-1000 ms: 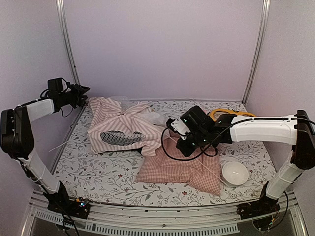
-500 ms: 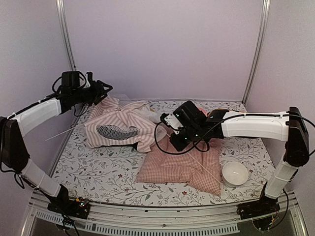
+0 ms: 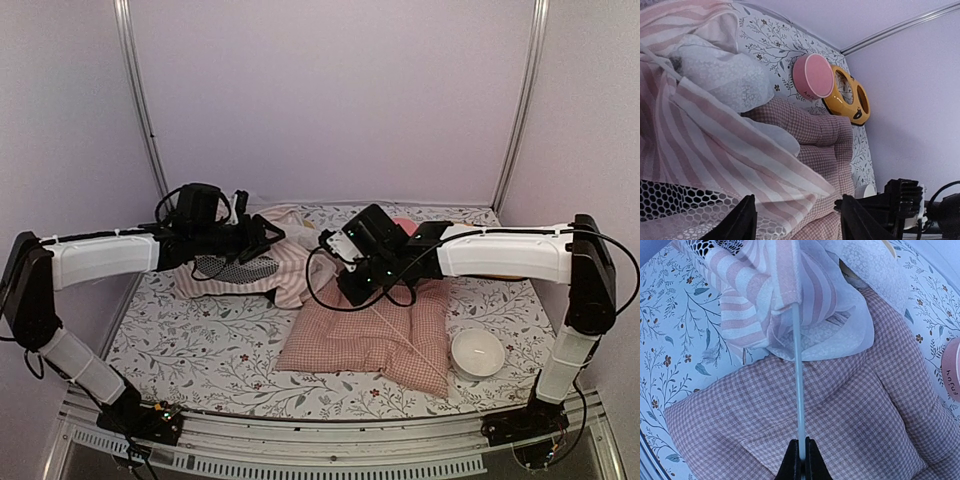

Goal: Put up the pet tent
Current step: Pass from the right arm to the left

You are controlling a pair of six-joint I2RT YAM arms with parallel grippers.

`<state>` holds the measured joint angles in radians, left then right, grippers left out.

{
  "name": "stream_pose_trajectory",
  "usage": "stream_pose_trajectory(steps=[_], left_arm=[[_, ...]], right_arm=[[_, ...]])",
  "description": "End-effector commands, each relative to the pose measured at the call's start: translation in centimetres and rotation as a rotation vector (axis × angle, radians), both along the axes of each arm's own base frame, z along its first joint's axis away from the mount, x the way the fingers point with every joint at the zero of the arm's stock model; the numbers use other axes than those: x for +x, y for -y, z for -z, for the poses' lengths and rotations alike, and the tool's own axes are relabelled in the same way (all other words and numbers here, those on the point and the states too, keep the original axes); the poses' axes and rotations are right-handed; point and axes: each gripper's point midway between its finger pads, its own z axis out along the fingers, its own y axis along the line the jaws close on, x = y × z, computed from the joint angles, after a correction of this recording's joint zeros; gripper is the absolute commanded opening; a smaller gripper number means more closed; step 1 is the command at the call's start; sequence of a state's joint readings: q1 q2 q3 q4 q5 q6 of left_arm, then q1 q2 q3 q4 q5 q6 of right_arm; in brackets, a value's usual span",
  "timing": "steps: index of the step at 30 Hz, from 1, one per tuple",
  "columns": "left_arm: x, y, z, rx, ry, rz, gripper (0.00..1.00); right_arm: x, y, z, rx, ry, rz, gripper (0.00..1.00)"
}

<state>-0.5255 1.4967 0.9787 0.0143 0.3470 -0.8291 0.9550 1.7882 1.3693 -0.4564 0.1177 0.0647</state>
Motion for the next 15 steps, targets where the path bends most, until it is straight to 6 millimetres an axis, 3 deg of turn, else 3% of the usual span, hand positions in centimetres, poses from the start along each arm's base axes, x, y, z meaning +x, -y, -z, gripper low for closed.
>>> stream_pose_trajectory(steps=[1,8,15], left_arm=[[0.5,2.0,-1.3,-0.08,0.029,-0.015,0.58],[0.9,2.2,1.3,-0.026,-0.049,-0.1,0.57],[2.1,3.2,1.9,-0.027,-0.05,-0.118,0.5]], right_arm=[[0.9,-1.9,-2.0,0.069,0.041,0.004,0.0],[1.0,-2.6,-2.2,0.078,0.046,-0.003,0.0],[0.2,-3.7,-2.3,0.079,0.065,-0.044,0.0]])
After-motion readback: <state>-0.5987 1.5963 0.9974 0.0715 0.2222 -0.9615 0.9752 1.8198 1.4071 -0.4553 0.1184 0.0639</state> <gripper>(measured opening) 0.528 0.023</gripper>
